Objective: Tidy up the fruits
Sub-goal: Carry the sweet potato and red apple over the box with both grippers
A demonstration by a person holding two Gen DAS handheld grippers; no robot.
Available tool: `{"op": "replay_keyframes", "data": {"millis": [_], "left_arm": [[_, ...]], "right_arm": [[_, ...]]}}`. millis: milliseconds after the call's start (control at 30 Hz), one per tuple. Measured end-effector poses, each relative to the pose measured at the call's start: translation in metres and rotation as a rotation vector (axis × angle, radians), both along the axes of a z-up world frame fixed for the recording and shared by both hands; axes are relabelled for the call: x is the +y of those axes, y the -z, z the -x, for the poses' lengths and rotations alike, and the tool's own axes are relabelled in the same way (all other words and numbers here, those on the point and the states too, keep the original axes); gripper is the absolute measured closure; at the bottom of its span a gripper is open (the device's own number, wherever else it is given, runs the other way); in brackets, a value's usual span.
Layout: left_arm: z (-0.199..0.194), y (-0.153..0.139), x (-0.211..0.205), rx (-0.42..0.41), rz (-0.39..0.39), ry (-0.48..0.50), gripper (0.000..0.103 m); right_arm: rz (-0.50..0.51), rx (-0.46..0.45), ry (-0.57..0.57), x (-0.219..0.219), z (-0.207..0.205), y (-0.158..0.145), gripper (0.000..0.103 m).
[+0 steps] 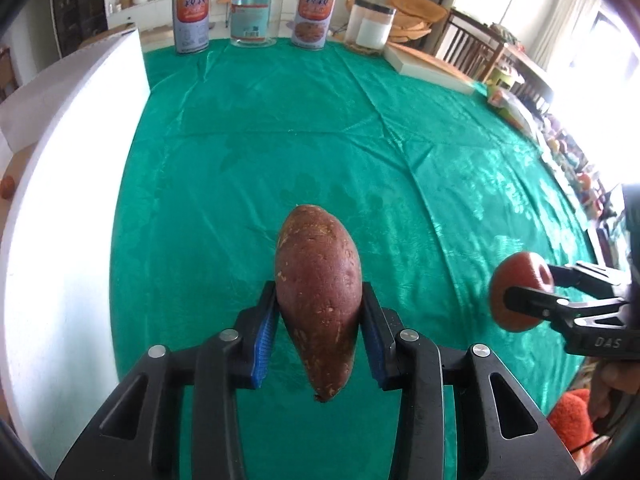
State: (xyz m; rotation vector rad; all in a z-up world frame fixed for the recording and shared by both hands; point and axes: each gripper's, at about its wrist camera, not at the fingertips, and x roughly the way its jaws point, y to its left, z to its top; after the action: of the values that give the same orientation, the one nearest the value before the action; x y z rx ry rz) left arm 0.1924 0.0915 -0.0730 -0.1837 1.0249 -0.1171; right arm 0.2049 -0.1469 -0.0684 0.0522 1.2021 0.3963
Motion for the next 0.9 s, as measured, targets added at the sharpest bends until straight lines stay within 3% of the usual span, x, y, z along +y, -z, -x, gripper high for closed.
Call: {"op": "replay_keyframes", "data": {"millis": [133, 233, 333, 400, 500, 633, 767, 900], "left_arm": [[0.034, -0.055, 0.016, -0.082, 0.153, 0.009, 0.064], [0.064, -0.106, 0.045, -0.164, 0.238, 0.003, 0.064], [0.091, -0.142, 0.095, -0.230, 0.238, -0.065, 0.064], [0.099, -0.149, 0.135, -0.235, 0.201, -0.146, 0.063], [0.089, -0.128, 0.197, -0.169, 0.111, -0.301, 0.063], [0.063, -0.064, 0.264, 0.011, 0.089, -0.456, 0.064], [0.037, -0.011, 0.287, 0.161, 0.080, -0.493, 0.063], [0.031, 0.014, 0.295, 0.243, 0.097, -0.507, 0.062]], "right_arm": [[-0.153, -0.024, 0.011, 0.003, 0.008, -0.034, 0.034], [-0.217, -0.088, -0.069, 0.038, 0.015, -0.081, 0.034], [-0.247, -0.155, -0.210, 0.100, 0.024, -0.125, 0.034], [-0.265, -0.179, -0.312, 0.150, 0.030, -0.145, 0.034], [-0.260, -0.199, -0.444, 0.226, 0.035, -0.155, 0.034], [-0.203, -0.186, -0.554, 0.315, 0.036, -0.134, 0.034], [-0.039, -0.192, -0.635, 0.379, 0.033, -0.093, 0.034], [0.112, -0.168, -0.692, 0.410, 0.026, -0.053, 0.034]]}}
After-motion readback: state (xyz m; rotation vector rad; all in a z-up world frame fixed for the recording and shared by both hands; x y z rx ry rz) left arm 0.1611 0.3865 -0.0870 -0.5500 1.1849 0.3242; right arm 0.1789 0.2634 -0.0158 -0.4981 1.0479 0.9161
